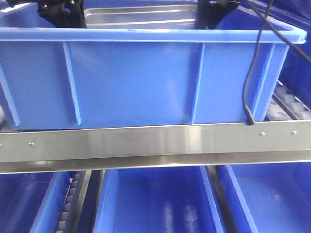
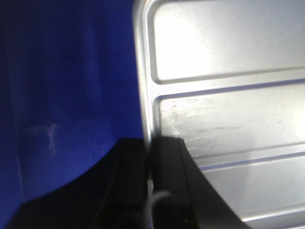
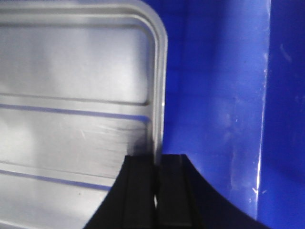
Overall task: Grab silver tray and place in blue box
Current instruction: 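Lower the held tray into the blue bin on the shelf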
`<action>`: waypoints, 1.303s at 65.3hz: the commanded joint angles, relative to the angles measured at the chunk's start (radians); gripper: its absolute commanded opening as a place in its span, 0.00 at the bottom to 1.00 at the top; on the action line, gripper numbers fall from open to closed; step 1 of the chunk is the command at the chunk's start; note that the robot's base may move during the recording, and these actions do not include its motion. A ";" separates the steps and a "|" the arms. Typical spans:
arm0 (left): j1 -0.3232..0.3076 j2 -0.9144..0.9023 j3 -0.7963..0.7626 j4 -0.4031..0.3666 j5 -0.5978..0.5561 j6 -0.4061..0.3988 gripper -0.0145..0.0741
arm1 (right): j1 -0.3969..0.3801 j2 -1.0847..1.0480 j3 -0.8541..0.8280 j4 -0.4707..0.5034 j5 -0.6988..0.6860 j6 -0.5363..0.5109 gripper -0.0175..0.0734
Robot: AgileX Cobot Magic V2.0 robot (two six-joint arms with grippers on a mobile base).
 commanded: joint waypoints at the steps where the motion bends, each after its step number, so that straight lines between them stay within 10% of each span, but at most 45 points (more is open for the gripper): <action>1: -0.031 -0.048 -0.042 -0.151 -0.105 0.012 0.15 | 0.030 -0.057 -0.042 0.159 -0.136 -0.019 0.26; 85: -0.029 -0.044 -0.042 -0.145 -0.117 0.012 0.15 | 0.028 -0.016 -0.042 0.145 -0.143 -0.019 0.26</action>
